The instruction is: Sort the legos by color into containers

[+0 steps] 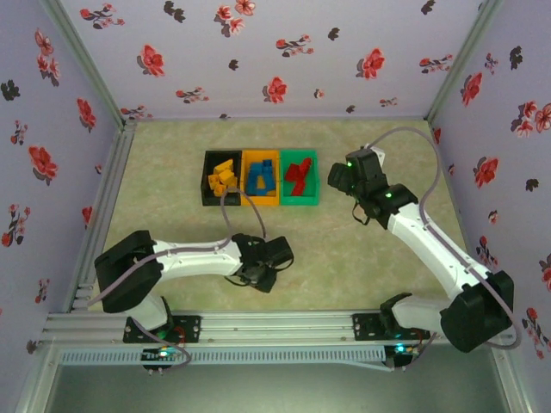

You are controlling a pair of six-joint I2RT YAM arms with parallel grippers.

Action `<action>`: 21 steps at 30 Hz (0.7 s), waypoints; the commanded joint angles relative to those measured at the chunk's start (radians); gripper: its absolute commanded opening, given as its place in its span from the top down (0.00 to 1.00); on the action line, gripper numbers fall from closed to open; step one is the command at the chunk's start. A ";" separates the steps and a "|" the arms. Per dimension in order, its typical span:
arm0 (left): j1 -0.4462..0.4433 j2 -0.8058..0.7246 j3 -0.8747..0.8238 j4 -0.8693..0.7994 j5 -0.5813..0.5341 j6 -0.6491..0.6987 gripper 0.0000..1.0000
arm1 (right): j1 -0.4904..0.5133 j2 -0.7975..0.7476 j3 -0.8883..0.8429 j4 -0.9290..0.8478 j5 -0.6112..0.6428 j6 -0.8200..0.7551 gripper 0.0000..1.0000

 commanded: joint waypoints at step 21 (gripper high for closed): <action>0.339 0.295 0.688 -0.065 -0.001 0.267 0.74 | -0.010 -0.183 -0.059 -0.107 -0.019 -0.118 0.16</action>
